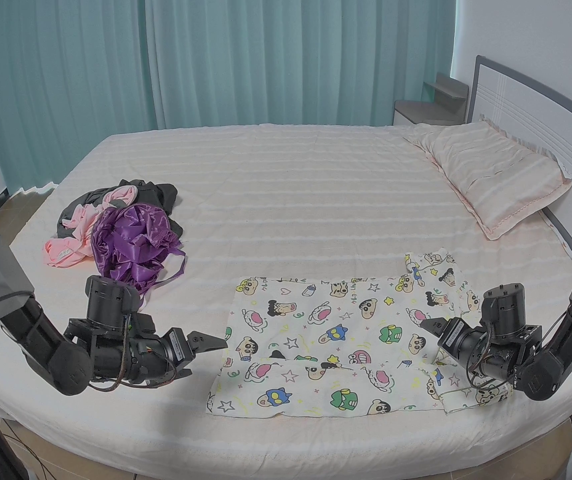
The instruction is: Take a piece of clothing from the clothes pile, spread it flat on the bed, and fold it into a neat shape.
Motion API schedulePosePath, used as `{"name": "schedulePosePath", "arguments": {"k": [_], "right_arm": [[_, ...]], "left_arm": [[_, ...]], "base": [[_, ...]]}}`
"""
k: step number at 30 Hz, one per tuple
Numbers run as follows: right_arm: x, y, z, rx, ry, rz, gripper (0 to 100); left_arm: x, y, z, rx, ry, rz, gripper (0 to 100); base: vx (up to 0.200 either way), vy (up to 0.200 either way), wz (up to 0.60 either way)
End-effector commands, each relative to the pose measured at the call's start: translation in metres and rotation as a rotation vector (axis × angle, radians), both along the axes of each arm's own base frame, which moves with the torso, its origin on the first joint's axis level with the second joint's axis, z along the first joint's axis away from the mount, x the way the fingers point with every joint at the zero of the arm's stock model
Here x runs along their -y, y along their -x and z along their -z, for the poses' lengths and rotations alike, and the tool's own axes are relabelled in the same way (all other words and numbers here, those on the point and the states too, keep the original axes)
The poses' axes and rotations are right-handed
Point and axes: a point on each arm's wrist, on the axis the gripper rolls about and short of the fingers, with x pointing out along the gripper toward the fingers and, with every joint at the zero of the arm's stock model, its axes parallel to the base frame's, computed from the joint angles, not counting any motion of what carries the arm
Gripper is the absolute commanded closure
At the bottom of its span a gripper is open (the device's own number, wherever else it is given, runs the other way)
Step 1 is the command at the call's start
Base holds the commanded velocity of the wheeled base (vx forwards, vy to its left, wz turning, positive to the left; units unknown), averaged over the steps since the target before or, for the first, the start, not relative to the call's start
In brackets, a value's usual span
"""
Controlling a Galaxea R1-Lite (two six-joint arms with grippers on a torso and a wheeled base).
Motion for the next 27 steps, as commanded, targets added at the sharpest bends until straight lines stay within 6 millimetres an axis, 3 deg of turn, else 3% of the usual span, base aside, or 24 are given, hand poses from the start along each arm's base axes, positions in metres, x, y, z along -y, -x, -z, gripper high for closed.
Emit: {"name": "schedulePosePath", "arguments": {"k": [1, 10, 27], "right_arm": [[-0.003, 0.003, 0.000, -0.002, 0.003, -0.019, 0], [-0.003, 0.005, 0.000, 0.011, -0.002, -0.020, 0], [-0.003, 0.006, 0.002, 0.024, -0.001, -0.027, 0]], "left_arm": [[0.018, -0.014, 0.026, 0.020, -0.086, 0.125, 0], [0.038, -0.013, 0.053, 0.060, -0.196, 0.312, 0], [0.033, -0.010, 0.057, 0.072, -0.272, 0.315, 0]], "base": [[0.000, 0.000, 0.00], [0.000, 0.000, 0.00], [0.000, 0.000, 0.00]]}}
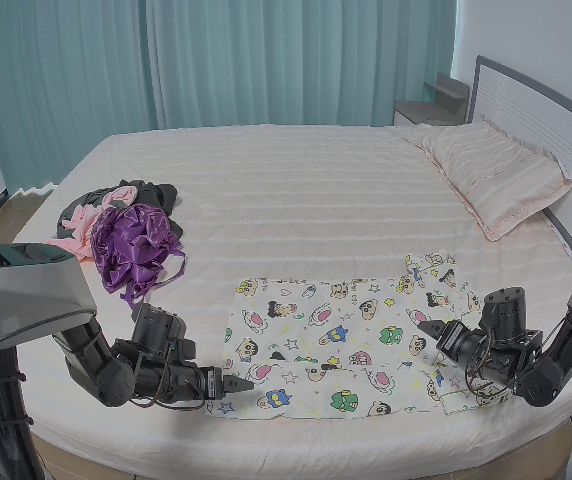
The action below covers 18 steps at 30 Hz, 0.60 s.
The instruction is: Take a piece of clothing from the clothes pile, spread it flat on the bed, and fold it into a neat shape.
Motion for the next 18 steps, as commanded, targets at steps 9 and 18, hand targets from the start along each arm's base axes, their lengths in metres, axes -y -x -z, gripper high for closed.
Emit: {"name": "schedulePosePath", "arguments": {"k": [9, 18], "right_arm": [[-0.0005, 0.0000, 0.0015, -0.005, 0.002, -0.002, 0], [-0.0001, -0.0001, 0.0015, -0.005, 0.002, 0.000, 0]], "left_arm": [[-0.0001, 0.0022, 0.0029, -0.013, -0.005, 0.002, 0], [-0.0037, 0.0066, 0.0052, -0.025, -0.038, -0.022, 100]], "base": [[0.000, 0.000, 0.00], [0.000, 0.000, 0.00]]}}
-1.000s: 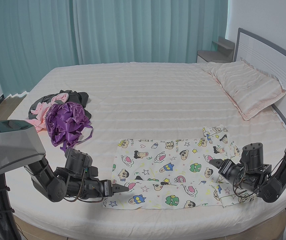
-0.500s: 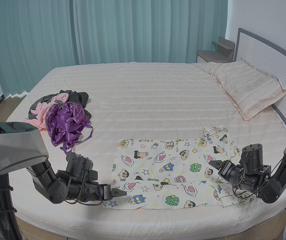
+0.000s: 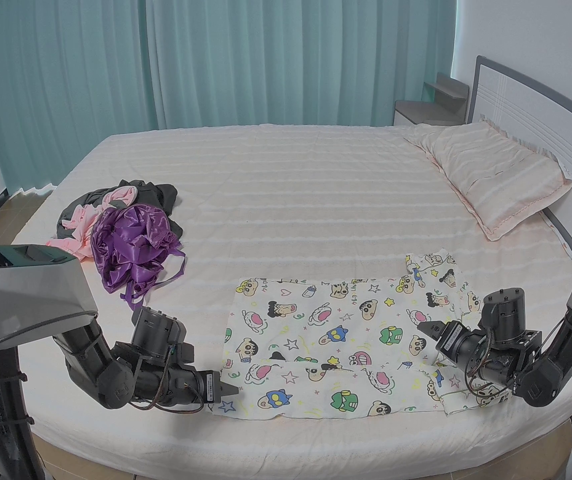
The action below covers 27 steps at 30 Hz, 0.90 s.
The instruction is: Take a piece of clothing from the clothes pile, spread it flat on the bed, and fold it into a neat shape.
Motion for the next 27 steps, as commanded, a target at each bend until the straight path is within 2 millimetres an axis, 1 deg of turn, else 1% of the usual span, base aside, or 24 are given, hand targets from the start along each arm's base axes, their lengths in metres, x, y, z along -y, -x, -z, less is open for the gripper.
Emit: {"name": "schedulePosePath", "arguments": {"k": [1, 7, 8, 14, 24, 25, 27], "right_arm": [[0.000, 0.000, 0.000, -0.001, 0.001, -0.001, 0], [0.000, 0.000, 0.001, -0.003, 0.001, 0.001, 0], [0.000, 0.000, 0.001, -0.003, 0.001, 0.001, 0], [0.000, 0.000, 0.001, -0.003, 0.001, -0.001, 0], [0.000, 0.000, 0.001, -0.004, 0.002, -0.001, 0], [0.000, 0.000, 0.001, -0.004, 0.001, -0.002, 0], [0.000, 0.000, 0.002, -0.007, 0.002, -0.002, 0]], "left_arm": [[-0.003, 0.004, 0.001, -0.006, -0.023, -0.017, 100], [-0.006, 0.011, 0.004, -0.030, -0.041, -0.021, 100], [-0.007, 0.016, 0.004, -0.036, -0.053, -0.009, 100], [-0.010, 0.023, -0.001, -0.036, -0.060, -0.005, 100], [-0.011, 0.030, 0.001, -0.066, -0.074, 0.002, 100], [-0.011, 0.031, 0.001, -0.071, -0.077, 0.003, 0], [-0.011, 0.031, 0.001, -0.081, -0.080, 0.003, 0]], "base": [[0.000, 0.000, 0.00], [0.000, 0.000, 0.00], [0.000, 0.000, 0.00], [0.000, 0.000, 0.00], [0.000, 0.000, 0.00], [0.000, 0.000, 0.00], [0.000, 0.000, 0.00]]}}
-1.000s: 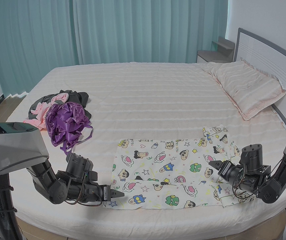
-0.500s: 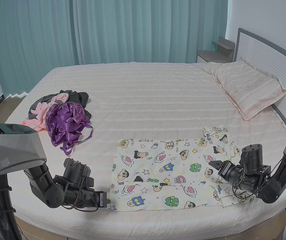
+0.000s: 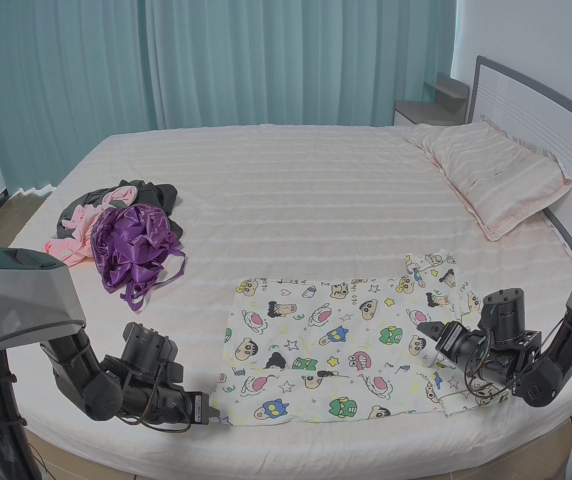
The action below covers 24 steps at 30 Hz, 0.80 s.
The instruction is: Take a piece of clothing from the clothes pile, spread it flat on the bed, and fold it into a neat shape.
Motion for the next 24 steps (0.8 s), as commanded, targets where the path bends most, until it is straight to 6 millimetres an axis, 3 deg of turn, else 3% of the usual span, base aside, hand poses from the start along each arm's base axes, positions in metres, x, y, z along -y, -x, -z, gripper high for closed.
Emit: {"name": "schedulePosePath", "arguments": {"k": [1, 4, 9, 13, 17, 21, 24], "right_arm": [[0.000, 0.000, 0.003, -0.011, 0.005, 0.001, 0], [0.000, 0.000, 0.004, -0.013, 0.007, 0.000, 0], [0.000, 0.000, 0.003, -0.009, 0.017, -0.004, 0], [0.002, -0.001, -0.002, 0.012, 0.026, -0.004, 0], [0.010, -0.002, -0.013, 0.061, 0.067, -0.017, 0], [0.015, -0.004, -0.011, 0.051, 0.109, -0.027, 0], [0.032, -0.006, -0.008, 0.037, 0.158, -0.035, 0]], "left_arm": [[0.000, 0.001, -0.002, -0.003, -0.002, 0.001, 0], [0.000, 0.001, -0.004, -0.004, -0.003, -0.001, 0], [-0.002, -0.018, -0.025, 0.096, 0.047, -0.039, 0], [0.003, -0.029, -0.030, 0.129, 0.075, -0.045, 0], [0.011, -0.041, -0.023, 0.105, 0.101, -0.082, 0], [0.014, -0.048, -0.014, 0.096, 0.095, -0.090, 0], [0.015, -0.051, -0.011, 0.093, 0.091, -0.087, 0]], "base": [[0.000, 0.000, 0.00], [0.000, 0.000, 0.00], [0.000, 0.000, 0.00], [0.000, 0.000, 0.00], [0.000, 0.000, 0.00], [0.000, 0.000, 0.00], [0.000, 0.000, 0.00]]}}
